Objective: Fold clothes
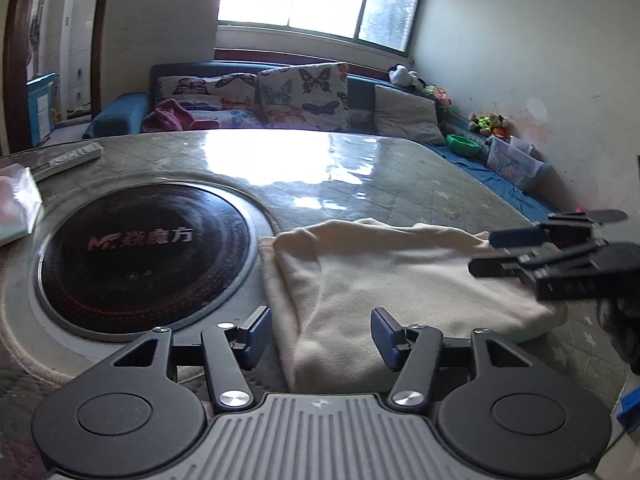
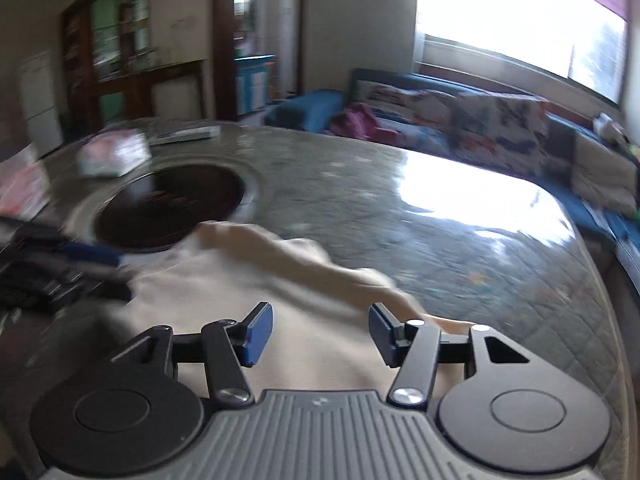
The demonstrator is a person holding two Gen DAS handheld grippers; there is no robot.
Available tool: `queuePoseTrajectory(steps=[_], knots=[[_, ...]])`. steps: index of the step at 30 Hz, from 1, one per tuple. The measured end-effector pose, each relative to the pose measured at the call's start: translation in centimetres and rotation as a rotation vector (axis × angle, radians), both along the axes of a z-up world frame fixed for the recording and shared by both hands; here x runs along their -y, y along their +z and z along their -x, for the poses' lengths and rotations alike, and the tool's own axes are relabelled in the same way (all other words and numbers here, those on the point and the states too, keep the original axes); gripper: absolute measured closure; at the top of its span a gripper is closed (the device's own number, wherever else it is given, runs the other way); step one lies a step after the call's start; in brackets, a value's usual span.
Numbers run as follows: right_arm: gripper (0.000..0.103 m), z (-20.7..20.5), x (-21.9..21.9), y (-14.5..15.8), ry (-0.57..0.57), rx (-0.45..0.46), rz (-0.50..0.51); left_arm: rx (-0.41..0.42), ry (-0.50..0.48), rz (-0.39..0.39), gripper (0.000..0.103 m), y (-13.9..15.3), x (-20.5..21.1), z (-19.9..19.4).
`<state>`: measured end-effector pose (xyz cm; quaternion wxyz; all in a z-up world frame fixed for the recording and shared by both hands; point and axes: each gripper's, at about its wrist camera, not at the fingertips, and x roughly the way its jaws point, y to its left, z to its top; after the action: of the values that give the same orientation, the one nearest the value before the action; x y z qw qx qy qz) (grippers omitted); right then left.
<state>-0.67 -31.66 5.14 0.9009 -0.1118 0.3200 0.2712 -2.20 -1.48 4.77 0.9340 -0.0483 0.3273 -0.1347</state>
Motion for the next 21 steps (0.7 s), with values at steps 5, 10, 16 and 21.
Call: queuePoseTrajectory(steps=[5,10,16,21], knots=[[0.047,2.4,-3.3,0.1,0.12,0.014,0.042,0.003,0.065,0.01,0.028,0.4,-1.8,0.4],[0.047,4.6,-7.4,-0.3,0.264,0.06,0.124,-0.012,0.135,0.04,0.013,0.9,-3.5,0.5],[0.049,6.2,-11.9,-1.1,0.405,0.109,0.218,-0.035,0.179,0.104,0.001,1.2,-4.9,0.5],[0.058,6.4,-14.4,-2.2,0.438,0.134,0.281,-0.086,0.22,0.225,0.0,1.2,-6.2,-0.2]])
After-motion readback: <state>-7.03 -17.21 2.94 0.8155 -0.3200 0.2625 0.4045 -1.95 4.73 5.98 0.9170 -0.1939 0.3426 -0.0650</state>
